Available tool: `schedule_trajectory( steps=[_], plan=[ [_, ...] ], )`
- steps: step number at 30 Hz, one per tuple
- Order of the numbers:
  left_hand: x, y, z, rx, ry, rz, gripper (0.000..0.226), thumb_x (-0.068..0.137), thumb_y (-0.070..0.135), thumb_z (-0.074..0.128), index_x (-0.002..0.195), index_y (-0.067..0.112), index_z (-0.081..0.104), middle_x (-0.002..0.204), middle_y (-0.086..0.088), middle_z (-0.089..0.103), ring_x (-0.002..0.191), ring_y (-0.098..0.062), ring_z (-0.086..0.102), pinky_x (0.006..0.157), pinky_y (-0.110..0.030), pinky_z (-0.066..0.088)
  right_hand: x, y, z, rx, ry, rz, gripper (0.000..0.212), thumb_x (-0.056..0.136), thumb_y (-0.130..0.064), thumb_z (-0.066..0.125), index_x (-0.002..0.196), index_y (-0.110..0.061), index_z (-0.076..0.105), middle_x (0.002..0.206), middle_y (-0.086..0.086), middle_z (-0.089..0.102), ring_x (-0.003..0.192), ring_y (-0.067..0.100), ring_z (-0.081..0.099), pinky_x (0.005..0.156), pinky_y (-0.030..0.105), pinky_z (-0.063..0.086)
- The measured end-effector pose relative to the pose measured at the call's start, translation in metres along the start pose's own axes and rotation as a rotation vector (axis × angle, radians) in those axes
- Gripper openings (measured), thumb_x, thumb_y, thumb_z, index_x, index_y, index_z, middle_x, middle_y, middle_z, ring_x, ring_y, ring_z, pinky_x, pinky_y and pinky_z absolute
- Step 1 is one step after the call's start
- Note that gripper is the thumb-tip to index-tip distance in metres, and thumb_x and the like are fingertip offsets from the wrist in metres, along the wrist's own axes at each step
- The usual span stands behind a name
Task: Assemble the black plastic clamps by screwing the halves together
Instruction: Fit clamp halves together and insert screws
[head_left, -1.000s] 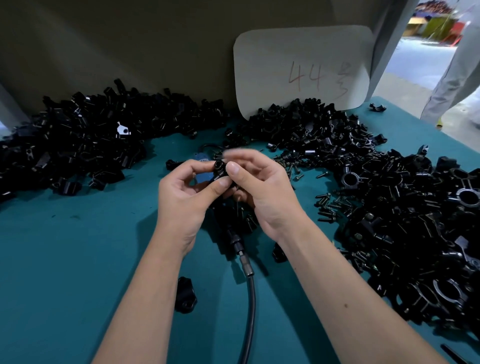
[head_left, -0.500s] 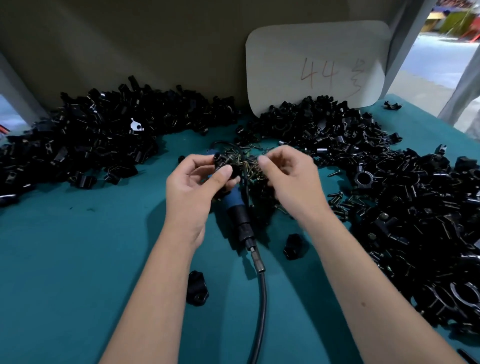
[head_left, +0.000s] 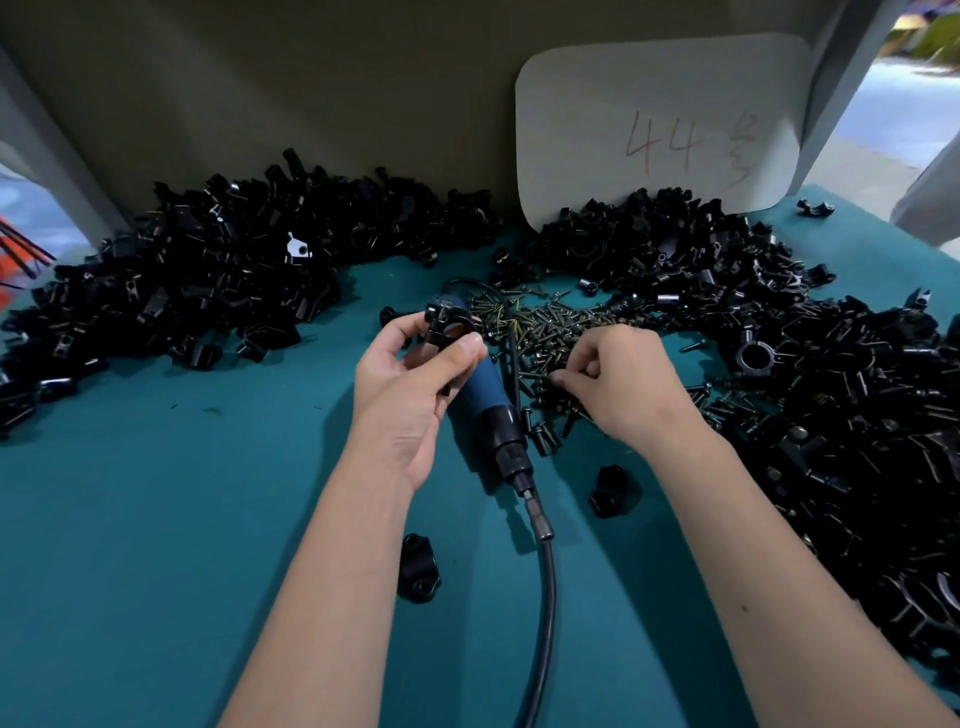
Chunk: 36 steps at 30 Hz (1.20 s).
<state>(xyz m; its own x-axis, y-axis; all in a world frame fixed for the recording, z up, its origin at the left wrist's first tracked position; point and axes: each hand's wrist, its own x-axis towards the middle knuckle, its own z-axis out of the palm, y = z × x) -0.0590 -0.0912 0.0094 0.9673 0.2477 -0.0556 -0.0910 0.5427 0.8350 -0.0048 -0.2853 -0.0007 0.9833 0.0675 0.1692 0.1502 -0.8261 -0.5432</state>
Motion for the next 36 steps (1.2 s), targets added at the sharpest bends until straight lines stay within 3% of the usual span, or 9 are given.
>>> schedule_trajectory(
  steps=[6, 9, 11, 15, 19, 26, 31, 36],
  plan=[
    [-0.001, -0.002, 0.002, 0.027, -0.030, 0.003, 0.034, 0.076, -0.004, 0.080, 0.105, 0.005, 0.065, 0.089, -0.010, 0.076, 0.079, -0.019, 0.076, 0.072, -0.020, 0.058, -0.002, 0.001, 0.003, 0.039, 0.022, -0.007, 0.034, 0.093, -0.039, 0.077, 0.072, -0.014, 0.065, 0.061, 0.006, 0.064, 0.049, 0.019, 0.053, 0.053, 0.032, 0.055],
    [-0.002, -0.002, 0.002, 0.024, -0.055, 0.011, 0.045, 0.071, 0.005, 0.083, 0.111, 0.001, 0.063, 0.095, -0.017, 0.075, 0.077, -0.023, 0.077, 0.069, -0.022, 0.059, -0.003, -0.003, 0.003, 0.113, 0.084, -0.049, 0.038, 0.098, -0.044, 0.068, 0.075, -0.015, 0.061, 0.060, 0.000, 0.059, 0.050, 0.015, 0.050, 0.049, 0.030, 0.047],
    [-0.002, -0.002, 0.002, 0.045, -0.074, 0.015, 0.046, 0.071, 0.006, 0.083, 0.112, -0.001, 0.063, 0.095, -0.016, 0.075, 0.079, -0.026, 0.077, 0.069, -0.022, 0.060, -0.003, -0.007, 0.002, 0.304, 0.135, -0.058, 0.038, 0.099, -0.045, 0.066, 0.076, -0.015, 0.060, 0.056, -0.002, 0.058, 0.048, 0.007, 0.046, 0.049, 0.022, 0.040],
    [-0.002, -0.002, 0.002, 0.076, -0.108, 0.022, 0.049, 0.068, 0.007, 0.084, 0.112, -0.002, 0.062, 0.087, -0.012, 0.075, 0.081, -0.027, 0.078, 0.071, -0.023, 0.060, -0.005, -0.018, 0.001, 0.818, 0.099, -0.075, 0.044, 0.096, -0.039, 0.073, 0.072, -0.004, 0.060, 0.054, -0.002, 0.047, 0.050, 0.014, 0.039, 0.048, 0.029, 0.034],
    [-0.002, -0.003, 0.001, 0.130, -0.133, 0.023, 0.048, 0.068, 0.007, 0.086, 0.111, -0.001, 0.065, 0.086, -0.015, 0.072, 0.081, -0.029, 0.078, 0.074, -0.025, 0.061, -0.008, -0.030, 0.002, 1.148, 0.015, -0.035, 0.032, 0.084, -0.040, 0.080, 0.071, -0.012, 0.072, 0.056, 0.002, 0.054, 0.053, 0.014, 0.046, 0.047, 0.022, 0.039],
    [-0.003, -0.003, -0.001, 0.237, -0.225, 0.022, 0.044, 0.066, 0.006, 0.088, 0.104, 0.003, 0.065, 0.080, -0.014, 0.074, 0.076, -0.033, 0.078, 0.073, -0.031, 0.062, -0.011, -0.036, 0.009, 1.057, 0.131, -0.100, 0.031, 0.089, -0.030, 0.083, 0.068, -0.010, 0.069, 0.052, 0.004, 0.058, 0.041, 0.016, 0.047, 0.045, 0.025, 0.042],
    [-0.003, -0.002, -0.002, 0.232, -0.216, -0.004, 0.054, 0.063, 0.006, 0.089, 0.110, -0.001, 0.063, 0.085, -0.019, 0.067, 0.078, -0.037, 0.078, 0.072, -0.031, 0.062, -0.011, -0.035, 0.006, 0.991, 0.072, -0.086, 0.042, 0.089, -0.034, 0.081, 0.068, -0.001, 0.064, 0.049, 0.004, 0.051, 0.041, 0.017, 0.040, 0.041, 0.026, 0.036],
    [-0.004, -0.002, 0.000, 0.223, -0.230, -0.011, 0.052, 0.063, 0.007, 0.088, 0.108, 0.001, 0.063, 0.093, -0.028, 0.063, 0.077, -0.034, 0.078, 0.074, -0.030, 0.062, -0.013, -0.037, 0.002, 1.164, -0.004, -0.010, 0.035, 0.081, -0.042, 0.078, 0.061, -0.015, 0.070, 0.049, 0.000, 0.049, 0.042, 0.011, 0.040, 0.038, 0.021, 0.033]
  ],
)
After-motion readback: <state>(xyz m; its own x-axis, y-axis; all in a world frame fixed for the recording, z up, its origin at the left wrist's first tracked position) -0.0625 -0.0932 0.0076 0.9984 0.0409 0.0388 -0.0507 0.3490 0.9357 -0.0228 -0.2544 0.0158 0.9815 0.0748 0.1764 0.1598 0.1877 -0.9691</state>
